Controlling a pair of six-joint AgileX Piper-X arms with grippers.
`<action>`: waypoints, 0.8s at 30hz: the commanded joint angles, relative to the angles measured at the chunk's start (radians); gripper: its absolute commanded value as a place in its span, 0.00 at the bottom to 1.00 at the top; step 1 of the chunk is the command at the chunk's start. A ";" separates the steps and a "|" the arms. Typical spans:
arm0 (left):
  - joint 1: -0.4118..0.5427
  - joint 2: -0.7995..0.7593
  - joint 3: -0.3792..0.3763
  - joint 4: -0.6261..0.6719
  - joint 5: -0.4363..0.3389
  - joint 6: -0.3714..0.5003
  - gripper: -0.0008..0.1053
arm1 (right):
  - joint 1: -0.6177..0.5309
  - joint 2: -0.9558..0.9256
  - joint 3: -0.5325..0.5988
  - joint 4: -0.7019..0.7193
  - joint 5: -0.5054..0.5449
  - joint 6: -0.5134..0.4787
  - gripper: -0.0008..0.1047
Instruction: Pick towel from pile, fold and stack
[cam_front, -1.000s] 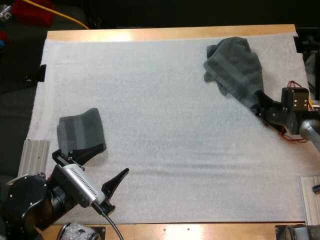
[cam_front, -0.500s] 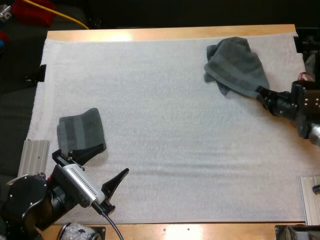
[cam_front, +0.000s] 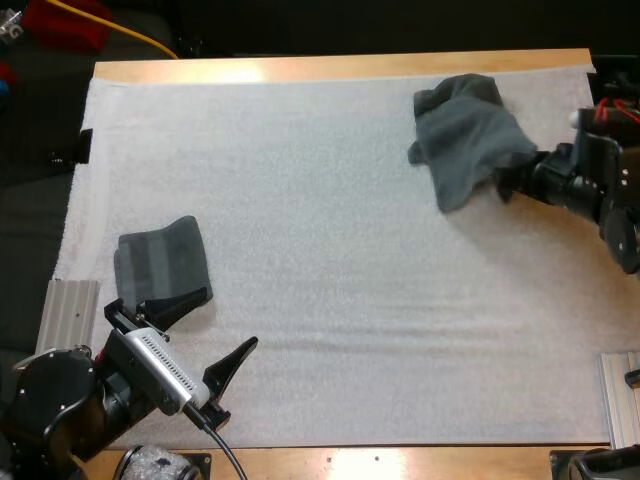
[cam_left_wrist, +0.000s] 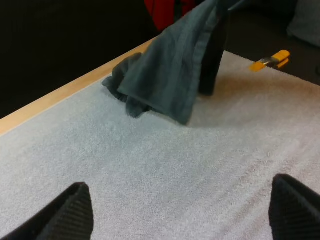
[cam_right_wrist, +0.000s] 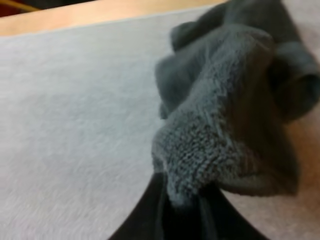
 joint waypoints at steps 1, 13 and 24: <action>-0.003 0.002 -0.007 -0.009 0.000 -0.007 0.66 | 0.017 -0.007 -0.030 0.030 0.001 -0.023 0.03; -0.003 0.002 -0.007 -0.009 0.000 -0.007 0.66 | 0.244 -0.007 -0.222 0.178 0.056 -0.065 0.03; -0.003 0.002 -0.007 -0.009 0.000 -0.007 0.66 | 0.498 -0.007 -0.285 0.140 0.134 -0.056 0.03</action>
